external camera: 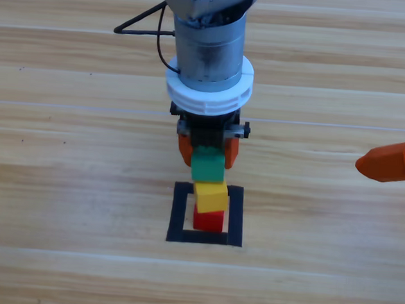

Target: Stack the blocks in the rectangular block: red at the bottom, yellow in the middle, green on top

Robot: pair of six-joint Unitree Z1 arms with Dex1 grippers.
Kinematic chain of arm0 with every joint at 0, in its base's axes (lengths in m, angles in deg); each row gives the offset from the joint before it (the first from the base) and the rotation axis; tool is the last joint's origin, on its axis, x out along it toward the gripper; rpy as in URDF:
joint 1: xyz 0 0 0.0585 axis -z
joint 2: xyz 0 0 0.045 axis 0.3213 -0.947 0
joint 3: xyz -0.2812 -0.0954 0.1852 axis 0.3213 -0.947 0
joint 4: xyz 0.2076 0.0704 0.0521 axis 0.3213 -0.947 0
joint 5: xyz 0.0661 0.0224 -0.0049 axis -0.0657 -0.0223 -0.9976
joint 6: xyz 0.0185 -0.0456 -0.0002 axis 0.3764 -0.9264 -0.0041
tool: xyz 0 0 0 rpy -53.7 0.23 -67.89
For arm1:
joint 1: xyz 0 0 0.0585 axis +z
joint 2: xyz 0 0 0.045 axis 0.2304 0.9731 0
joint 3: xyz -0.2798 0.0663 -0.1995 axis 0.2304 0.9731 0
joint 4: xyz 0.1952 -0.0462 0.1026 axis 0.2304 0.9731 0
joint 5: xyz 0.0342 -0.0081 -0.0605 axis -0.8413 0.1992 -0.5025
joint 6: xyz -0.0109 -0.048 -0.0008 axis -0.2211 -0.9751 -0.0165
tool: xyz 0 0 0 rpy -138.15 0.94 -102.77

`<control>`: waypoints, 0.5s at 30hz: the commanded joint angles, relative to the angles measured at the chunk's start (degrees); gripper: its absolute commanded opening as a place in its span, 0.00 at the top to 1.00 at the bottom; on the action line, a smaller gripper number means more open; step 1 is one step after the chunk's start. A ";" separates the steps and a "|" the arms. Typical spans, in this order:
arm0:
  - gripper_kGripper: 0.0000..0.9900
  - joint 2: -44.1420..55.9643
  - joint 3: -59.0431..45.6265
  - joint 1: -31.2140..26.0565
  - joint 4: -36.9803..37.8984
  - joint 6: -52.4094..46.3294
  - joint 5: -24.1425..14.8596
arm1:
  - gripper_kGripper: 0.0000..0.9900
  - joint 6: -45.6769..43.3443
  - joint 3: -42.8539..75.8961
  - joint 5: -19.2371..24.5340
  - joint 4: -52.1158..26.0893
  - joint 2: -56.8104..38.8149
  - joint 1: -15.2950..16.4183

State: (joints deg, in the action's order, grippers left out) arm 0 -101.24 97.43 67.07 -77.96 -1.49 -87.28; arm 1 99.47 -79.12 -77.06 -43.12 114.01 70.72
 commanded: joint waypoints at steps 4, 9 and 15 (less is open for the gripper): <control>1.00 -2.42 -0.58 2.74 -0.46 -0.81 -0.57 | 0.00 -0.50 1.76 -0.60 0.40 3.19 -1.06; 1.00 -1.80 -1.54 3.09 -0.46 -0.90 -0.57 | 0.00 -0.50 1.76 -0.69 0.40 3.19 -1.06; 1.00 -1.45 -1.72 3.00 -0.46 -0.72 -1.01 | 0.00 -0.50 1.76 -0.78 0.40 3.28 -1.06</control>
State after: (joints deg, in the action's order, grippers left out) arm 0 -101.24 97.09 69.14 -77.96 -1.91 -87.36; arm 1 99.47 -79.12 -77.13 -43.12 114.21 70.72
